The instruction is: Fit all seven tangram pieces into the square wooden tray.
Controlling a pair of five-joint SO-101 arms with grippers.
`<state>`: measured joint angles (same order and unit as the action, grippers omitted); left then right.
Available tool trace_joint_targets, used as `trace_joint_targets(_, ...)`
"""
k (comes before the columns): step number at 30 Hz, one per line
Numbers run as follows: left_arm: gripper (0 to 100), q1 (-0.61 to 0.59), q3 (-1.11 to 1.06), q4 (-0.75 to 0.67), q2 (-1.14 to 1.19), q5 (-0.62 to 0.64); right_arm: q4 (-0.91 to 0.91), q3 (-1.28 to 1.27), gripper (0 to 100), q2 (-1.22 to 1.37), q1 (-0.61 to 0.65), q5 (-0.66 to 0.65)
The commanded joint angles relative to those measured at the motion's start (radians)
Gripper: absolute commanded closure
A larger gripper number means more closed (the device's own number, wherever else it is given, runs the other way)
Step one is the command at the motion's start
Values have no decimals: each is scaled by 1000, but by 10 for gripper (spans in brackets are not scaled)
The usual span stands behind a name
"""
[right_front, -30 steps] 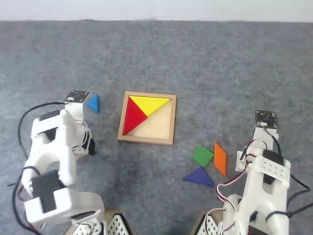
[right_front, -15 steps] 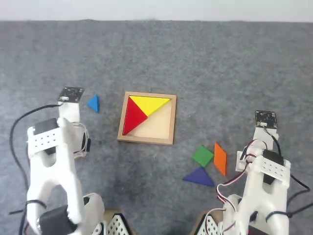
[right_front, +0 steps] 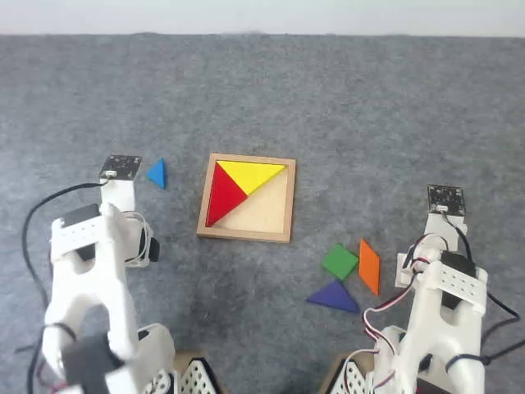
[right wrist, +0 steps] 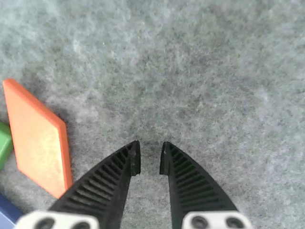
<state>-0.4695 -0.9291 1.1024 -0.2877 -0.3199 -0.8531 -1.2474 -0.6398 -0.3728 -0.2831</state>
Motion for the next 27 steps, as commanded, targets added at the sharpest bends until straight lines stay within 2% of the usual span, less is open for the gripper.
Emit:
trace_joint_targets(1, 831, -8, 107, -15, 189, -2, 7, 8, 914, 1, 2, -12)
trace_joint_targets(14, 832, -6, 159, 6, 239, -23, 7, 8, 914, 1, 2, -12)
trace_joint_targets(20, 903, -3, 160, -2, 238, -15, 7, 8, 914, 1, 2, -12)
trace_joint_targets(24, 845, 11, 159, 18, 227, -11, 7, 8, 914, 1, 2, -12)
trace_joint_targets(27, 788, 35, 162, 31, 230, 84, 7, 8, 914, 1, 2, -12)
